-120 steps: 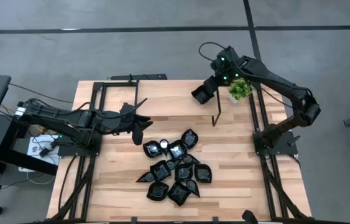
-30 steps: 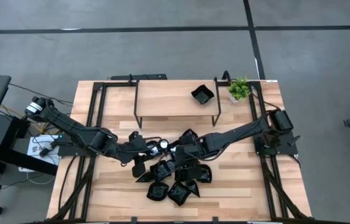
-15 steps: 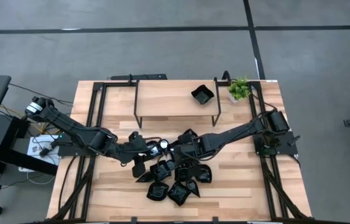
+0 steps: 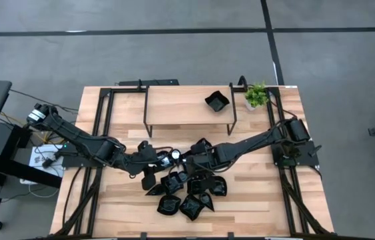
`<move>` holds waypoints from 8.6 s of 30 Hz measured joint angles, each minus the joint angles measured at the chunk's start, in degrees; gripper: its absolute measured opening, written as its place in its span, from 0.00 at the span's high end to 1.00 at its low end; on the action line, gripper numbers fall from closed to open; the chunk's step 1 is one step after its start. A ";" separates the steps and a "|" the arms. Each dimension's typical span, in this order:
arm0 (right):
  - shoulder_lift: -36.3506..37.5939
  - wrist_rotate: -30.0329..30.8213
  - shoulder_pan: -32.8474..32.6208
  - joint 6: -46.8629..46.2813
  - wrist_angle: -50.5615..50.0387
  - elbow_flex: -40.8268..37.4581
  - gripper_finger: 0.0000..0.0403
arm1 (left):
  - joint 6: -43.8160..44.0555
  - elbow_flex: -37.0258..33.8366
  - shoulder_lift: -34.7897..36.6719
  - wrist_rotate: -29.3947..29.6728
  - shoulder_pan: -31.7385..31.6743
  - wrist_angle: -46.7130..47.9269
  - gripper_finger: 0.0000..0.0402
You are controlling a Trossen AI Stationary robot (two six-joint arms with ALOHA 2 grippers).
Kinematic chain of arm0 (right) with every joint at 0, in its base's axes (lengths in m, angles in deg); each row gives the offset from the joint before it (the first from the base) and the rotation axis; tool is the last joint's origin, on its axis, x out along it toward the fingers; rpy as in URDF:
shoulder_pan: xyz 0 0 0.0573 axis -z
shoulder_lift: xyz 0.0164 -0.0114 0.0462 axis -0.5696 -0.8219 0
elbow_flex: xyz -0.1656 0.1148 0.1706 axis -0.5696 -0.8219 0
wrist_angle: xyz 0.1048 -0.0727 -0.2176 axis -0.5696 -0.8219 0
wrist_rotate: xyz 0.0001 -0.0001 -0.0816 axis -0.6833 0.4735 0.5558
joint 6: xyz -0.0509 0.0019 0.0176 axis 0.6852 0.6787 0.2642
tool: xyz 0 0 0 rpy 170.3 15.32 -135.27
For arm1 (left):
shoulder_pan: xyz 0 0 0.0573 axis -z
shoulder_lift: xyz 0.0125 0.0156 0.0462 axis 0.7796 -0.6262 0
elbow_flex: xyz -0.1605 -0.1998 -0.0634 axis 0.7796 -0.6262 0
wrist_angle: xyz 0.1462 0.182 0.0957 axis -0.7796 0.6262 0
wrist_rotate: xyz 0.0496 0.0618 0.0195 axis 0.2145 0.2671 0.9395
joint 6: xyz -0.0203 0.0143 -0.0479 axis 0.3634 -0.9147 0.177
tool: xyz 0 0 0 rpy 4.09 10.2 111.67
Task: Pick & Place Mini shaped plates
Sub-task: Stack the black distorted square plate on the black distorted square plate on the shelf
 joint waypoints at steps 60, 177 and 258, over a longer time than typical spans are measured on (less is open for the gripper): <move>9.92 1.43 -0.69 1.50 -24.17 6.12 0.75 | 0.06 -0.09 0.66 0.00 0.00 1.64 0.72; 7.36 -2.95 2.71 9.01 24.68 -19.37 0.75 | 9.18 -0.02 1.08 10.99 -0.07 -0.87 0.72; 4.65 -3.23 3.41 8.79 28.18 -20.62 0.75 | 8.79 -0.02 1.07 11.43 -0.07 -1.70 0.72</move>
